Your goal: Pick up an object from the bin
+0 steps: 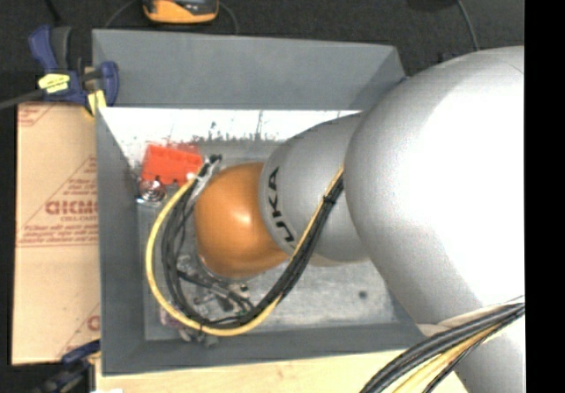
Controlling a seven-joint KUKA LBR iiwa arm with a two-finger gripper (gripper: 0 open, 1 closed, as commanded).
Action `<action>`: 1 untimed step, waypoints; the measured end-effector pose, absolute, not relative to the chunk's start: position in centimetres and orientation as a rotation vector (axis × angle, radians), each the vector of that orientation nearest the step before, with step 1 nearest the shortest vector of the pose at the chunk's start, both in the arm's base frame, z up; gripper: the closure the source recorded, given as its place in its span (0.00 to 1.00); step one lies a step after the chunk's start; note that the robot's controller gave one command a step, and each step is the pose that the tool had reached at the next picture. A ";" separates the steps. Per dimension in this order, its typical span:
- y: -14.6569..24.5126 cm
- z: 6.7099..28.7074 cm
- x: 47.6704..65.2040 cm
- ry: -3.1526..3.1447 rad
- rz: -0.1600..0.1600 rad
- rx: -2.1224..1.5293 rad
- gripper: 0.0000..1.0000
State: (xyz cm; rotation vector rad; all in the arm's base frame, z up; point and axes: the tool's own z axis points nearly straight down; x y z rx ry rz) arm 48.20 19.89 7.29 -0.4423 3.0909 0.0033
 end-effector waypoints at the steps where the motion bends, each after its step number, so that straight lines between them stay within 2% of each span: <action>1: 19.9 7.1 47.7 3.107 0.004 -0.437 1.00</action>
Offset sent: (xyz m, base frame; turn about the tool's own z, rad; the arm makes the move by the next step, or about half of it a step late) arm 0.0000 0.0000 0.0000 0.0000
